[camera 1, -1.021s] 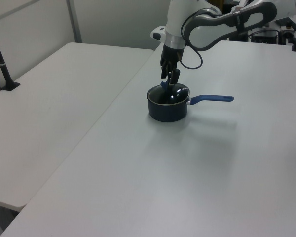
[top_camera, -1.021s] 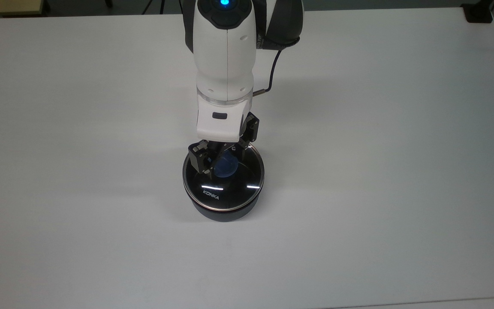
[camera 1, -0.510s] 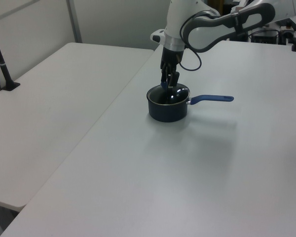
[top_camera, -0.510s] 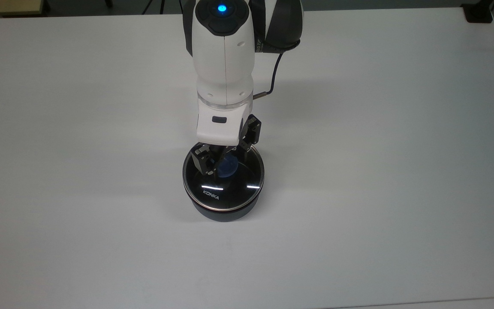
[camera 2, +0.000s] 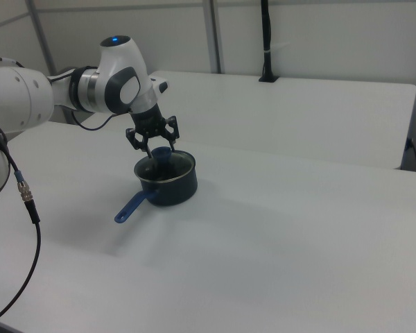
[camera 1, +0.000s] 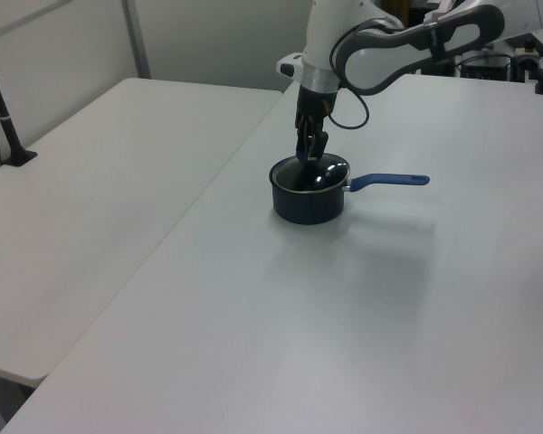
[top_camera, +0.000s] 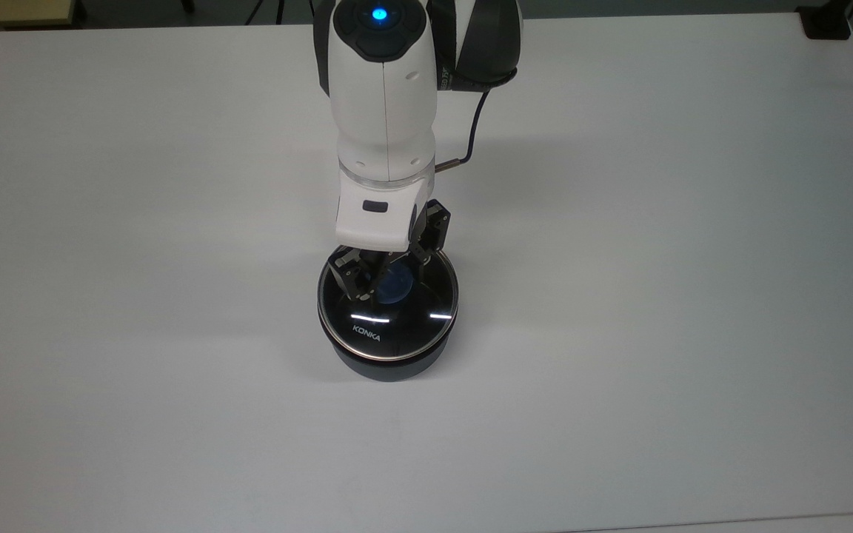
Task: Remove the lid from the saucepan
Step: 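Lift the glass lid up off the saucepan rim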
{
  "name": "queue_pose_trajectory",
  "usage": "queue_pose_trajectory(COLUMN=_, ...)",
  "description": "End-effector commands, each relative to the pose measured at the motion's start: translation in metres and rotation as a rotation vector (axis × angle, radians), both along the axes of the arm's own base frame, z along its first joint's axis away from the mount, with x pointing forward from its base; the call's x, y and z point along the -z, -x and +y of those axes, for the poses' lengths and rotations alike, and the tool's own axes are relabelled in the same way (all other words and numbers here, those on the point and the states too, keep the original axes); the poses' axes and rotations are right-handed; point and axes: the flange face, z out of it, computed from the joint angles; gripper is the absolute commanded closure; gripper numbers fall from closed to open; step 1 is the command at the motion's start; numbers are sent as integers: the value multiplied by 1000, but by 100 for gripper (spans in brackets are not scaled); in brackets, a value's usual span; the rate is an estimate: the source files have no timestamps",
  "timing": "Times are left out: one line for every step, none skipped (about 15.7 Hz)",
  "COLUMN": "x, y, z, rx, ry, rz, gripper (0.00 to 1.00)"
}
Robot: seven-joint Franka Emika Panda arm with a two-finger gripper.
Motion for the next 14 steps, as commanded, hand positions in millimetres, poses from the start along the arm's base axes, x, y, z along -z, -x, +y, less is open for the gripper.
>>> queue_pose_trajectory(x=-3, y=4, z=0, rx=20, ry=-12, rz=35, gripper=8)
queue_pose_trajectory(x=-2, y=6, z=-5, rx=20, ry=-6, rz=60, gripper=8)
queue_pose_trajectory(x=-3, y=7, z=-7, rx=17, ry=5, rz=67, gripper=10)
queue_pose_trajectory(x=-2, y=7, z=-7, rx=9, ry=8, rz=68, gripper=12)
queue_pose_trajectory(x=-1, y=7, z=-7, rx=8, ry=9, rz=70, gripper=16)
queue_pose_trajectory(x=-1, y=7, z=-7, rx=9, ry=6, rz=70, gripper=18)
queue_pose_trajectory(x=0, y=7, z=-7, rx=11, ry=-2, rz=72, gripper=18)
queue_pose_trajectory(x=1, y=6, z=-6, rx=10, ry=-2, rz=72, gripper=18)
queue_pose_trajectory(x=1, y=6, z=-6, rx=9, ry=-2, rz=69, gripper=22)
queue_pose_trajectory(x=2, y=6, z=-6, rx=9, ry=0, rz=71, gripper=29)
queue_pose_trajectory(x=2, y=6, z=-7, rx=9, ry=0, rz=69, gripper=30)
queue_pose_trajectory(x=1, y=6, z=-7, rx=9, ry=-1, rz=68, gripper=36)
queue_pose_trajectory(x=0, y=6, z=-7, rx=11, ry=-4, rz=67, gripper=40)
queue_pose_trajectory(x=-1, y=5, z=-8, rx=16, ry=-5, rz=65, gripper=40)
